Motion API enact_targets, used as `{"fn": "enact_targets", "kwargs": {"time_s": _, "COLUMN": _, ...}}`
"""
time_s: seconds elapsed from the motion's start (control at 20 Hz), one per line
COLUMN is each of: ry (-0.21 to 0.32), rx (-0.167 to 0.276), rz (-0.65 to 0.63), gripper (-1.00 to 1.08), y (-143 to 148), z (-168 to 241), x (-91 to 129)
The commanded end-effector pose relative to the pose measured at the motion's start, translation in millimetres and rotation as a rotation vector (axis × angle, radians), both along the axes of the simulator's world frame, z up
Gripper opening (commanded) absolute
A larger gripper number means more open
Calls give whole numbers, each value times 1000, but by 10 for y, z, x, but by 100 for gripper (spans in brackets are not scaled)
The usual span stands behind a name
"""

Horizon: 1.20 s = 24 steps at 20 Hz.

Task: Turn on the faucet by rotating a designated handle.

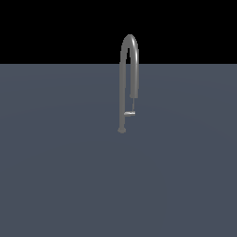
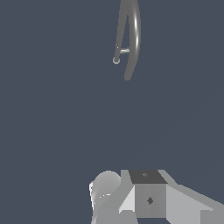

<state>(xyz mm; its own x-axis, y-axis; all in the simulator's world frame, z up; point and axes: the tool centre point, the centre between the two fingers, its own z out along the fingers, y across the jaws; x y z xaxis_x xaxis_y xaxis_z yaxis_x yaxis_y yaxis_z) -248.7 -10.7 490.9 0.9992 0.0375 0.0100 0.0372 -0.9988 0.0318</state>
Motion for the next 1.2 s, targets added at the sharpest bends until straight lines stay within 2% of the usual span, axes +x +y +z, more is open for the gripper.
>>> {"fn": "enact_targets", "kwargs": {"time_s": 0.0, "ry": 0, "rx": 0, "rz": 0, "gripper": -100, "y": 0, "z": 0, "x": 0}}
{"fn": "enact_targets", "kwargs": {"time_s": 0.3, "ry": -18, "rx": 21, "rz": -4, "gripper": -100, "y": 7, "z": 79, "x": 3}}
{"fn": "enact_targets", "kwargs": {"time_s": 0.6, "ry": -68, "rx": 87, "rz": -15, "gripper": -100, "y": 15, "z": 313, "x": 5}}
{"fn": "enact_targets", "kwargs": {"time_s": 0.85, "ry": -126, "rx": 182, "rz": -30, "gripper": -100, "y": -8, "z": 613, "x": -3}}
{"fn": "enact_targets", "kwargs": {"time_s": 1.15, "ry": -194, "rx": 344, "rz": -55, "gripper": -100, "y": -123, "z": 1041, "x": -22}}
